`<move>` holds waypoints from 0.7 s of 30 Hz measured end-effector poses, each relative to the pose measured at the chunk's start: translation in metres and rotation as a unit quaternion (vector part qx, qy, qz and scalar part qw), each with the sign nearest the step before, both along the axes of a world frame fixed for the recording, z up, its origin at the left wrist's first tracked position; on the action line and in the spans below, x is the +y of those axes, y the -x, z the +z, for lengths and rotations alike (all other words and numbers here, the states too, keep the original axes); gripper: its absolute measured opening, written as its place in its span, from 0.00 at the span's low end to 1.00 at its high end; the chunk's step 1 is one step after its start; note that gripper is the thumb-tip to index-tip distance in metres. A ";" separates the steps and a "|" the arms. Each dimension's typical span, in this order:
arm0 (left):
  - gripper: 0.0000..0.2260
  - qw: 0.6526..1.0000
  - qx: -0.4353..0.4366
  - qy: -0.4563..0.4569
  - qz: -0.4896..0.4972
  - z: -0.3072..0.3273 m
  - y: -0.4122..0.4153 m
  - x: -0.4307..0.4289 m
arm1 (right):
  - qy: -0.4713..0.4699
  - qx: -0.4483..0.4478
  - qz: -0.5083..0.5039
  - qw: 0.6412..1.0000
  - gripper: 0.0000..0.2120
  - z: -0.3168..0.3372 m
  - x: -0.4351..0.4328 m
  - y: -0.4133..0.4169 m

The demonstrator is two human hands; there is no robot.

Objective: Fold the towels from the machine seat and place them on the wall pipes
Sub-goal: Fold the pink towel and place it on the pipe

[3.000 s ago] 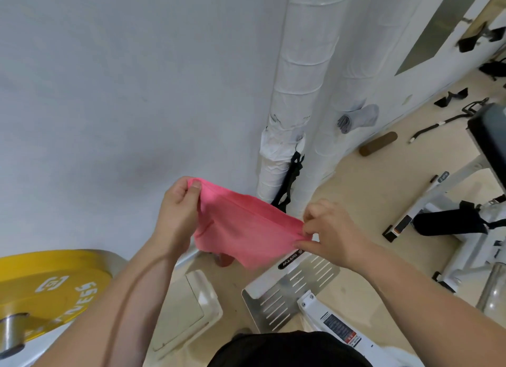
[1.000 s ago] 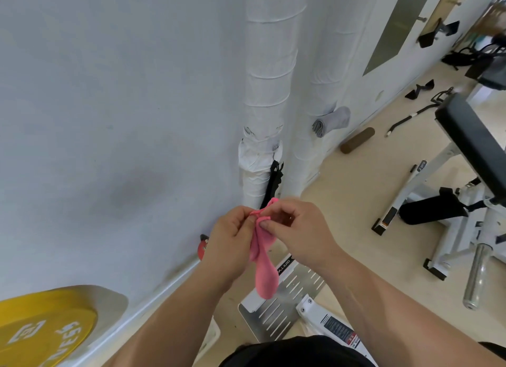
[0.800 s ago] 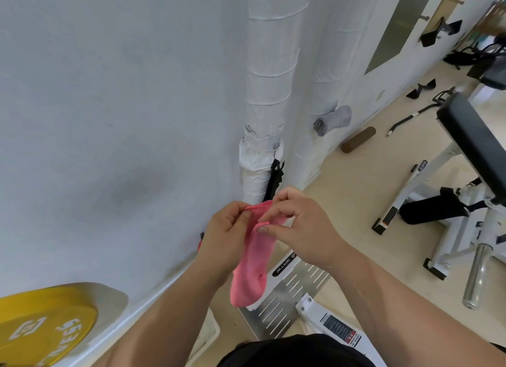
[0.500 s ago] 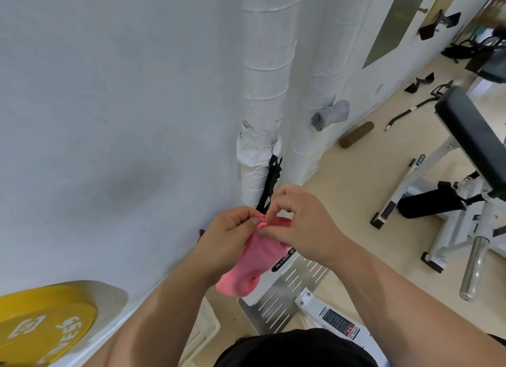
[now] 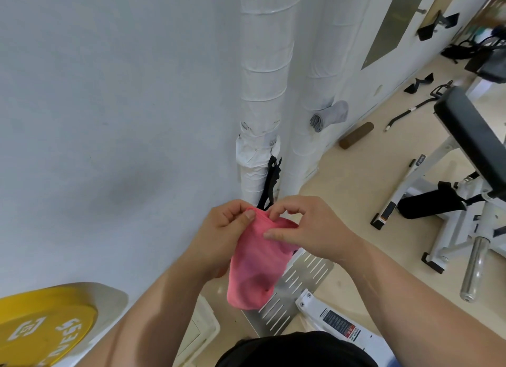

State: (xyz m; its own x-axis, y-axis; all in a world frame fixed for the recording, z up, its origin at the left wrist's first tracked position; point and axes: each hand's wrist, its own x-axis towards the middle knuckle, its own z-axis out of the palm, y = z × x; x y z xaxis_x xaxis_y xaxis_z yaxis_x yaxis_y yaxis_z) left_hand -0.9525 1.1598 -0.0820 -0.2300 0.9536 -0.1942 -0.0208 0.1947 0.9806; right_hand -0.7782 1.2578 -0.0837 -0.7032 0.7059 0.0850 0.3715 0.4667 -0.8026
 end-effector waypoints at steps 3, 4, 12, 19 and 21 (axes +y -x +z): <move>0.11 0.998 0.021 -0.029 0.047 -0.004 0.011 0.003 | -0.022 -0.015 0.022 0.999 0.09 0.002 0.010 -0.009; 0.11 0.997 0.017 -0.040 0.057 -0.004 0.014 0.004 | -0.043 -0.021 0.034 0.998 0.09 0.002 0.013 -0.011; 0.11 0.997 0.032 -0.048 0.054 -0.003 0.031 0.014 | -0.155 -0.084 0.041 0.983 0.09 -0.011 0.026 -0.024; 0.18 0.989 0.126 -0.079 -0.019 0.002 0.023 0.026 | 0.039 0.042 -0.014 0.998 0.13 0.019 0.042 -0.039; 0.21 0.981 0.168 -0.082 -0.041 0.007 0.016 0.033 | 0.089 0.075 -0.004 0.993 0.14 0.022 0.048 -0.044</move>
State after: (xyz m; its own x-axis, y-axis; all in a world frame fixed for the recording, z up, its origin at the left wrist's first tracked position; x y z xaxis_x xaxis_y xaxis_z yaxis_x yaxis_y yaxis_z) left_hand -0.9689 1.1926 -0.0754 -0.1765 0.9836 0.0379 0.3185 0.0207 0.9477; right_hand -0.7345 1.3058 -0.0617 -0.6857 0.7252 0.0618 0.2449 0.3098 -0.9187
